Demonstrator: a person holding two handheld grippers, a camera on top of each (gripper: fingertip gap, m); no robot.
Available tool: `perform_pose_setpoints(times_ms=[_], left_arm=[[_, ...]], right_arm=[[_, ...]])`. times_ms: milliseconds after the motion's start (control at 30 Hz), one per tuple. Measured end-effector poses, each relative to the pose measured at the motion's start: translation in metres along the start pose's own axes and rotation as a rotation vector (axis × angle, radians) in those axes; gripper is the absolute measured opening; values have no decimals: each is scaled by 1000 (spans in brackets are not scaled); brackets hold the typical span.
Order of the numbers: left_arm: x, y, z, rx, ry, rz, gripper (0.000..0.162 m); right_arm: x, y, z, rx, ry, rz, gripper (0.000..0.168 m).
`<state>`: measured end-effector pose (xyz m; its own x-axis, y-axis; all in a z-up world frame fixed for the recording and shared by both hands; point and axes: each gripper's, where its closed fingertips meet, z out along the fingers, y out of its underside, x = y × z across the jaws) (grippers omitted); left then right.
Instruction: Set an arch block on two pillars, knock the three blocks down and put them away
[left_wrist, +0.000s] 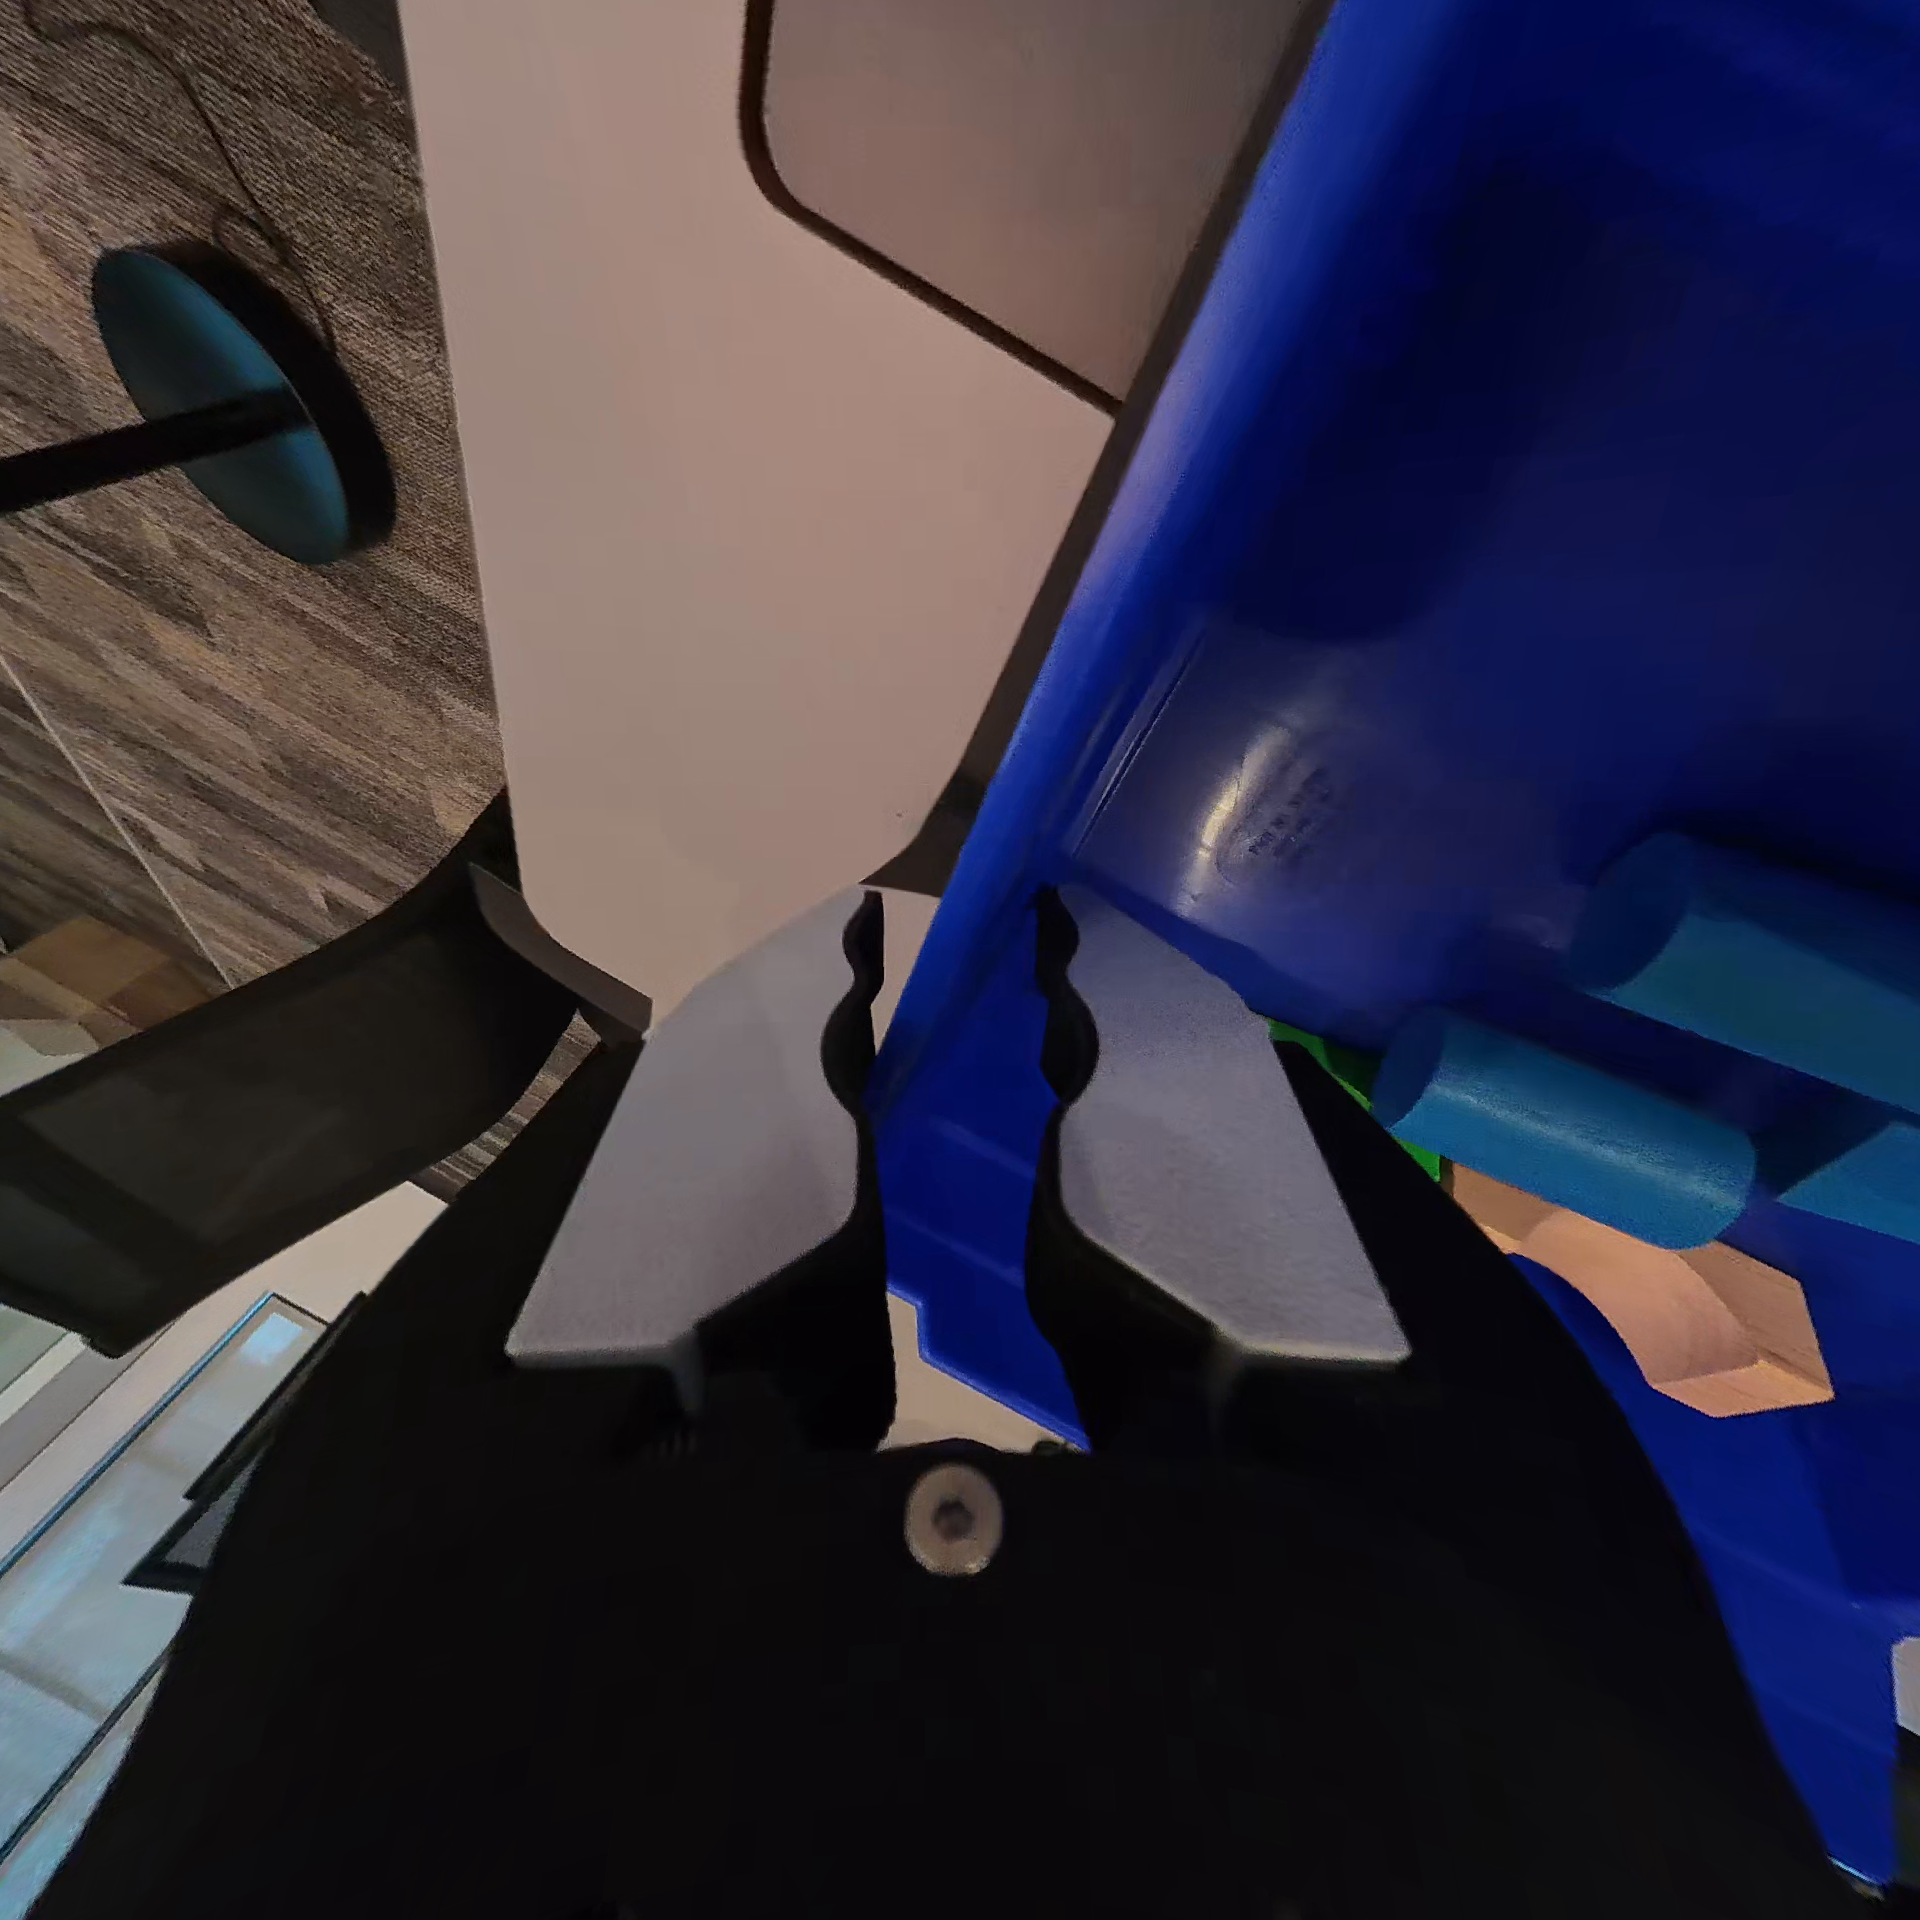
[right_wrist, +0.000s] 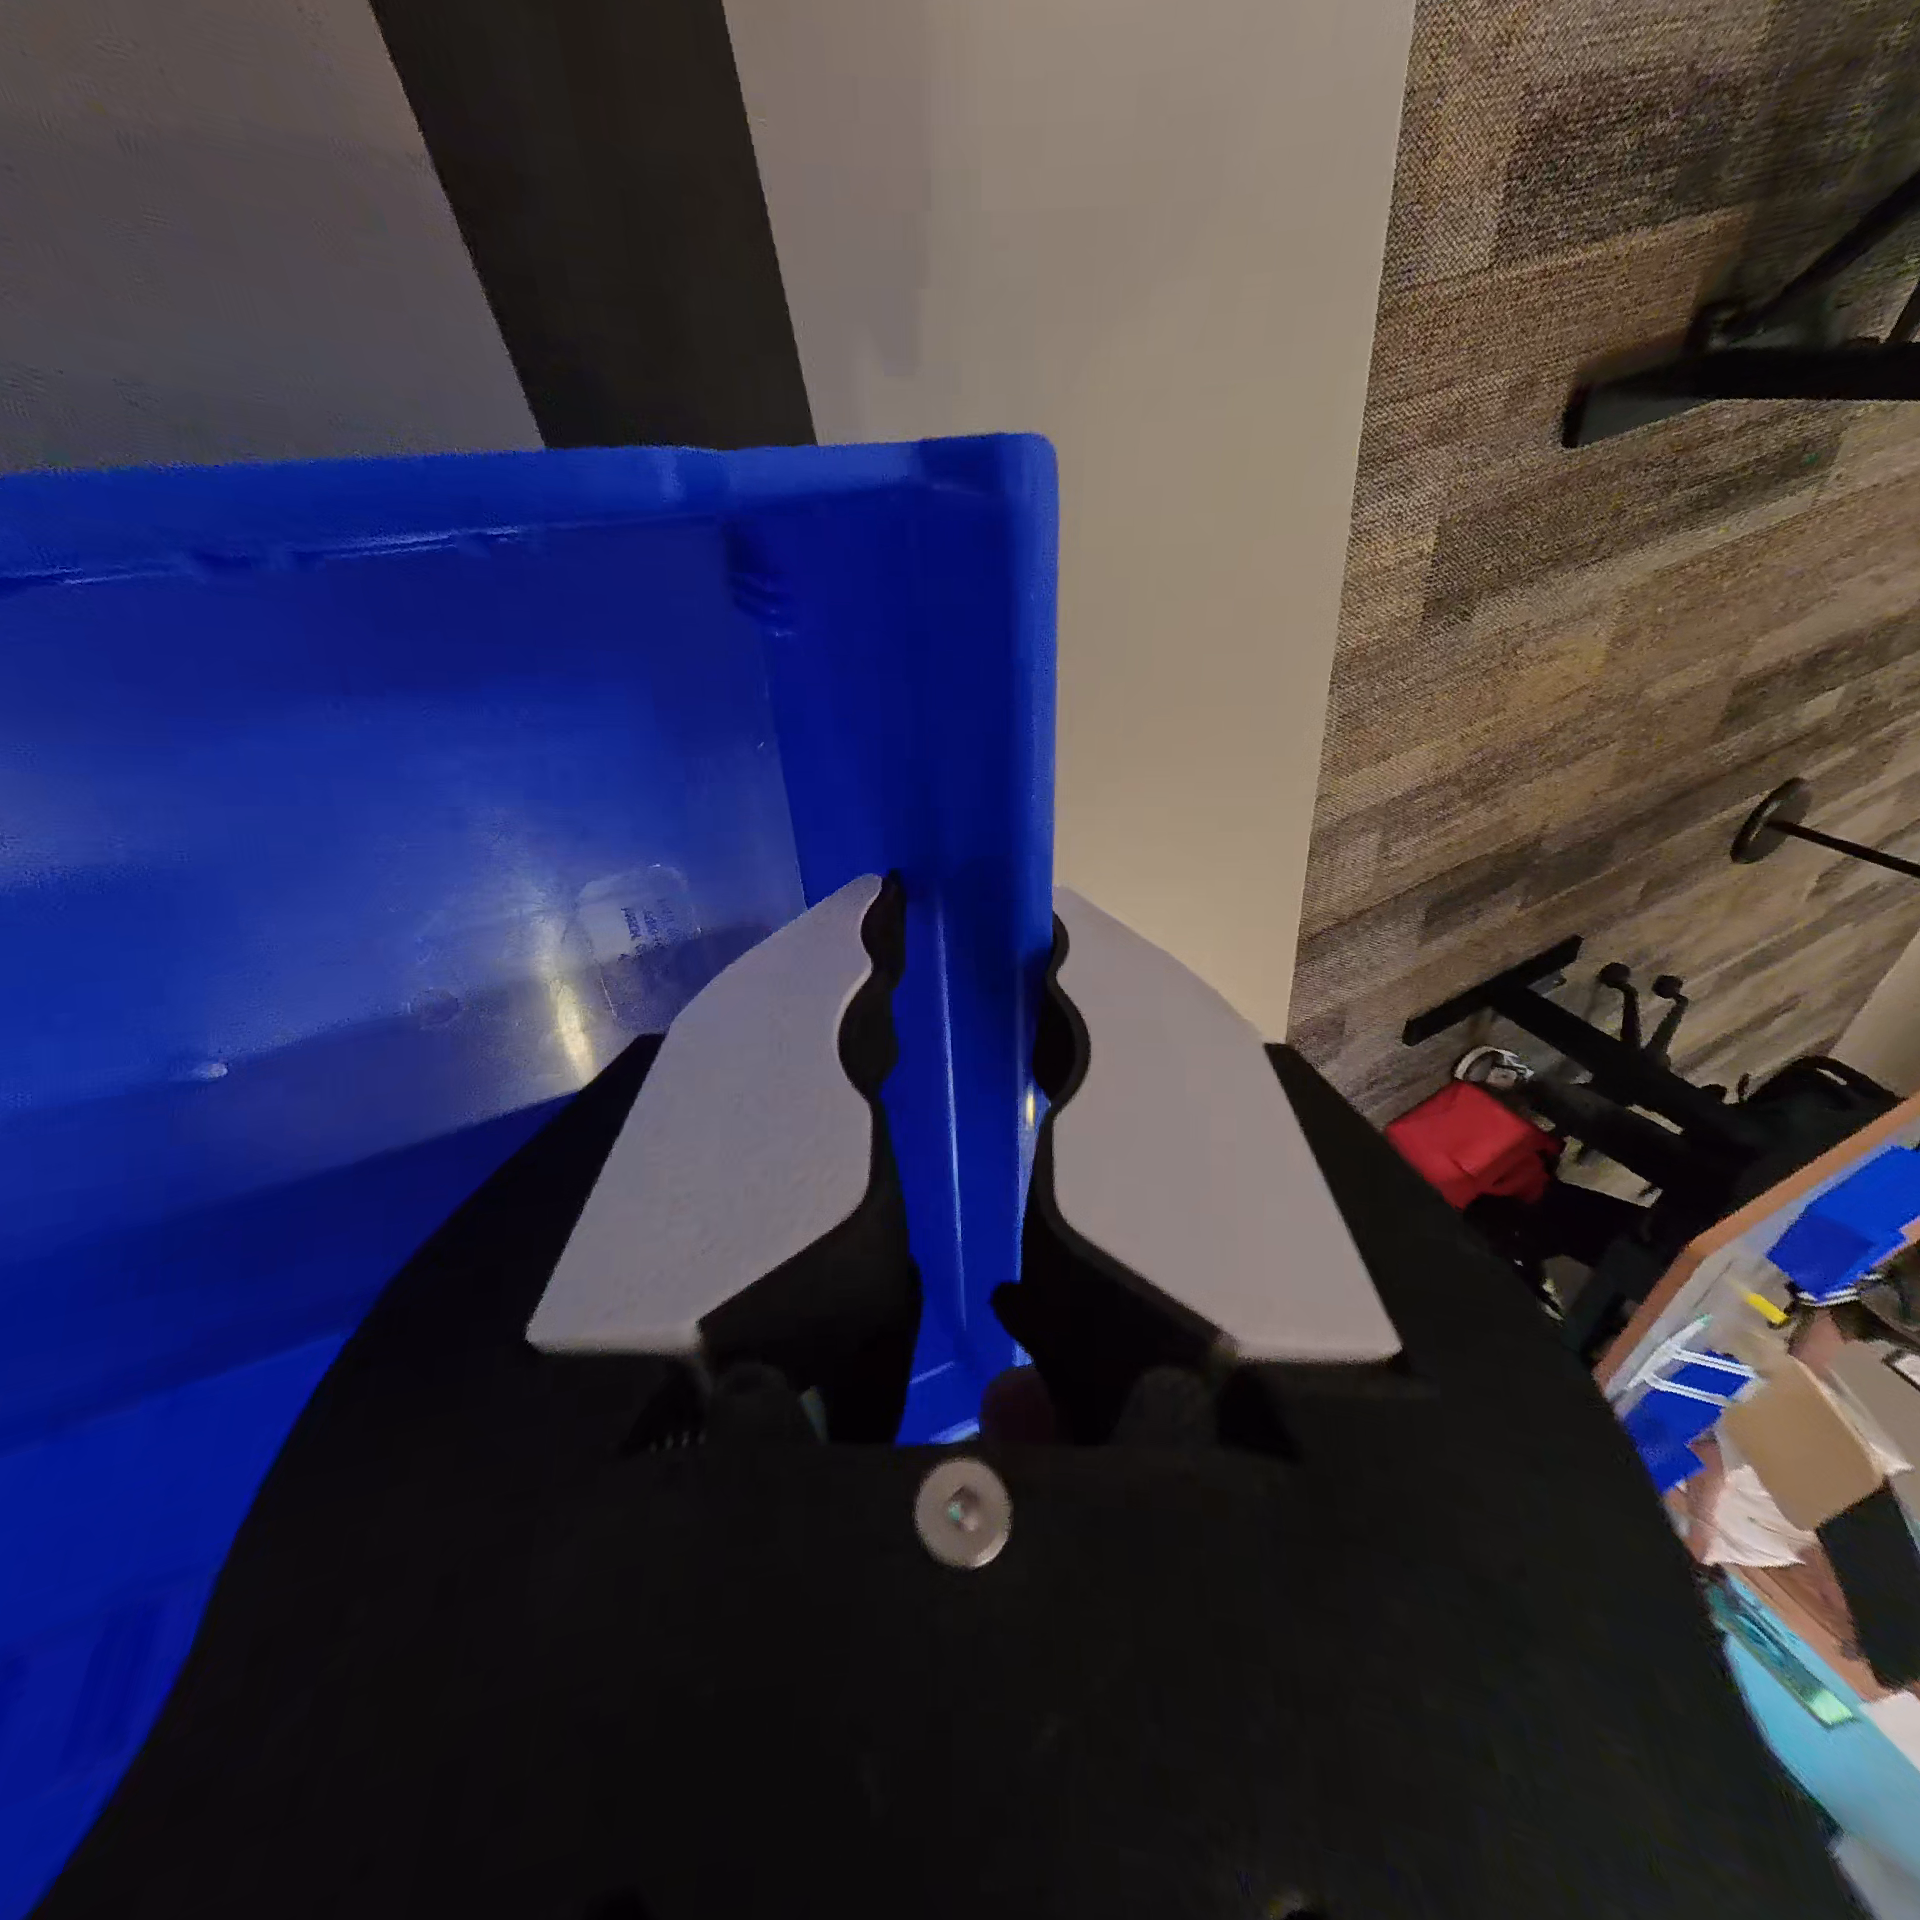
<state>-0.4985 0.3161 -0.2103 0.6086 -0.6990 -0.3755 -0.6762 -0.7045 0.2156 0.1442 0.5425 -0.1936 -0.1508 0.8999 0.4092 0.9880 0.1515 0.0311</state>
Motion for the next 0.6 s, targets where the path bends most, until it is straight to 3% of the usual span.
perform_pose_setpoints(times_ms=[367, 433, 533, 600], left_arm=[[-23, -7, 6, 6, -69, -78, 34], [-28, -2, 2, 14, -127, -80, 40], [-45, 10, -22, 114, -221, -198, 63], [-49, 23, -47, 226, -237, -326, 77]], right_arm=[[20, -9, 10, -2, 88, 40, 31], [25, -9, 4, 9, 152, 94, 39], [31, -10, -25, 85, 249, 208, 63], [27, -8, -55, 125, 334, 252, 63]])
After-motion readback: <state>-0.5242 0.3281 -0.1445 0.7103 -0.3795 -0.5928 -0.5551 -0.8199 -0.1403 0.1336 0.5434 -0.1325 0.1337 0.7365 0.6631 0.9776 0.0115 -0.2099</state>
